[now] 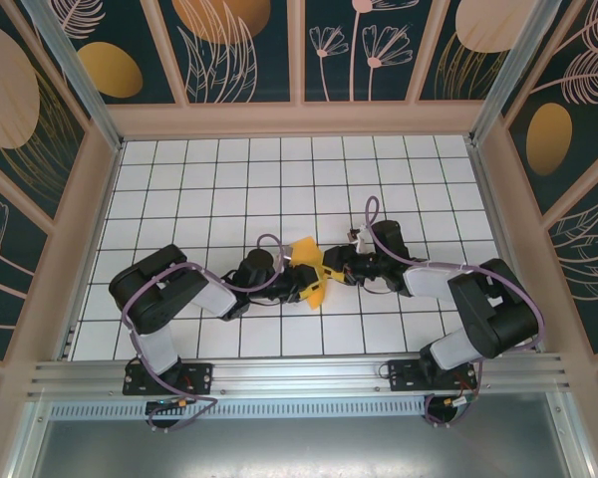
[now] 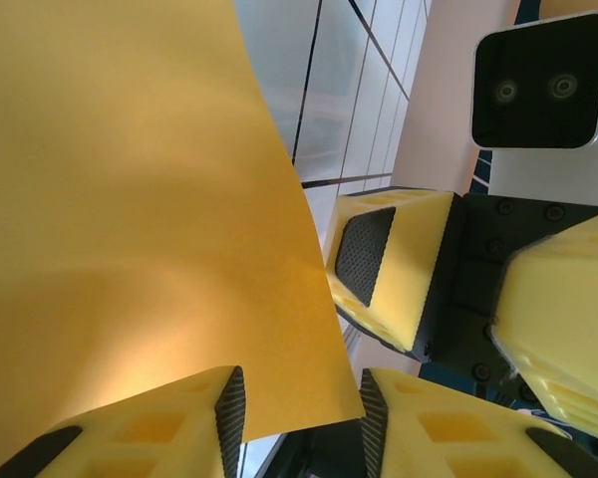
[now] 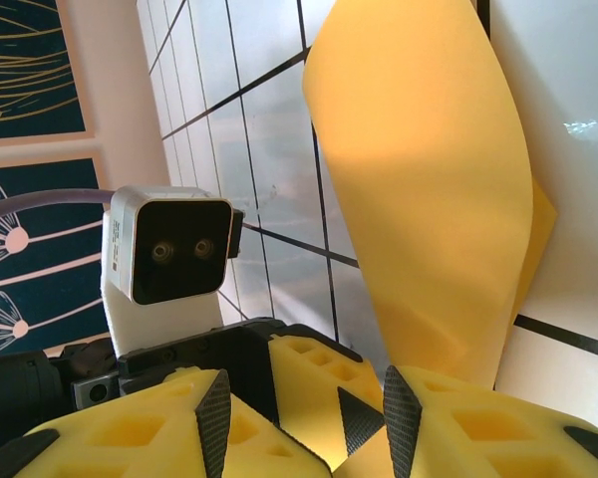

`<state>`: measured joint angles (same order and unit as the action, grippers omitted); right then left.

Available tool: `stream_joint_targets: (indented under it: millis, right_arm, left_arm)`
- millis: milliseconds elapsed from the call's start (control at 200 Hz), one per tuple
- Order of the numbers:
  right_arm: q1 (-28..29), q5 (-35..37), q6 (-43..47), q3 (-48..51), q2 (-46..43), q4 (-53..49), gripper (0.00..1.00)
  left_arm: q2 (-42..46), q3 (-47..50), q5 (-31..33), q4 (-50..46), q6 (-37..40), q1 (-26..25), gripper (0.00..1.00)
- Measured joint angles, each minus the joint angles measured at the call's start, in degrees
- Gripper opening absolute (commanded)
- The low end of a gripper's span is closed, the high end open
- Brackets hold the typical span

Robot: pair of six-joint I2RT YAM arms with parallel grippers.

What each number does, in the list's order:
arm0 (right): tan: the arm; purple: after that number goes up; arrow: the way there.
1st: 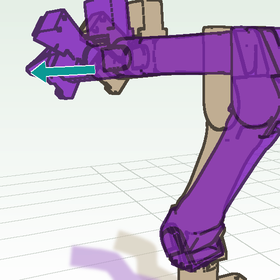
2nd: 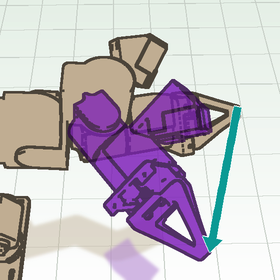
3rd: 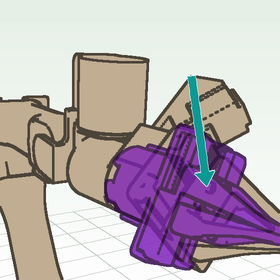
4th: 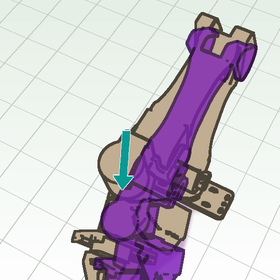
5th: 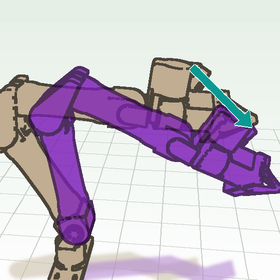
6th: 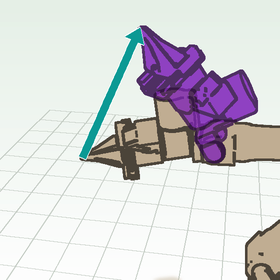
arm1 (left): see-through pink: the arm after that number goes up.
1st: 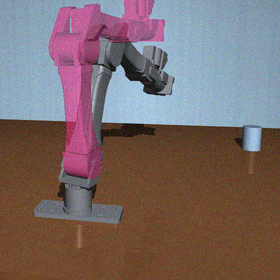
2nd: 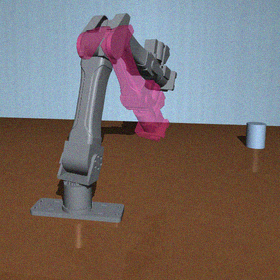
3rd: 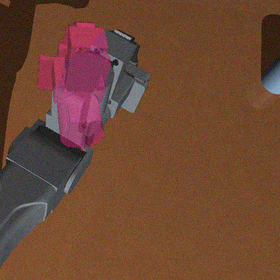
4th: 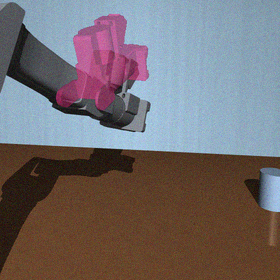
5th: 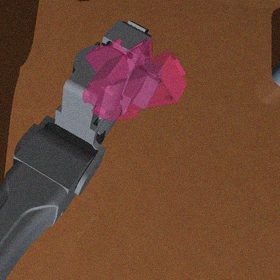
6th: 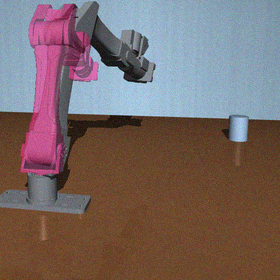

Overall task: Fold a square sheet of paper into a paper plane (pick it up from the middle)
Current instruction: Third fold the triangle at the center of the table.

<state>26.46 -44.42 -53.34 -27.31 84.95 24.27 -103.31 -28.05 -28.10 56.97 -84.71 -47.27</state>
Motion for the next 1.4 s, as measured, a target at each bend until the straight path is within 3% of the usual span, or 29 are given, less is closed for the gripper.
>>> stream_joint_targets:
  millis: [95, 360, 635, 811, 1061, 1396]
  right_arm:
    - [0.0, 0.0, 0.0, 0.0, 0.0, 0.0, 0.48]
    - [0.0, 0.0, 0.0, 0.0, 0.0, 0.0, 0.48]
    - [0.0, 0.0, 0.0, -0.1, 0.0, 0.0, 0.48]
    - [0.0, 0.9, 1.0, -1.5, -0.3, -2.3, 0.48]
    - [-0.6, 7.6, 7.5, -6.3, -5.9, -14.4, 0.47]
    - [-0.6, 9.8, 12.5, -7.1, -6.6, -21.4, 0.39]
  left_arm:
    - [0.0, -0.6, 0.1, -0.6, 0.6, 0.0, 0.35]
    - [-0.2, -1.6, 0.0, -0.4, 1.1, 0.0, 0.13]
    - [-0.8, -1.5, 0.0, -0.2, 1.1, 0.0, 0.00]
    - [-0.8, -1.5, 0.2, -0.1, 1.1, 0.0, 0.00]
    - [-0.3, 0.3, 0.2, 1.1, 2.0, 1.7, 0.00]
    - [2.8, -1.0, 0.0, -9.2, 11.1, 5.2, 0.00]
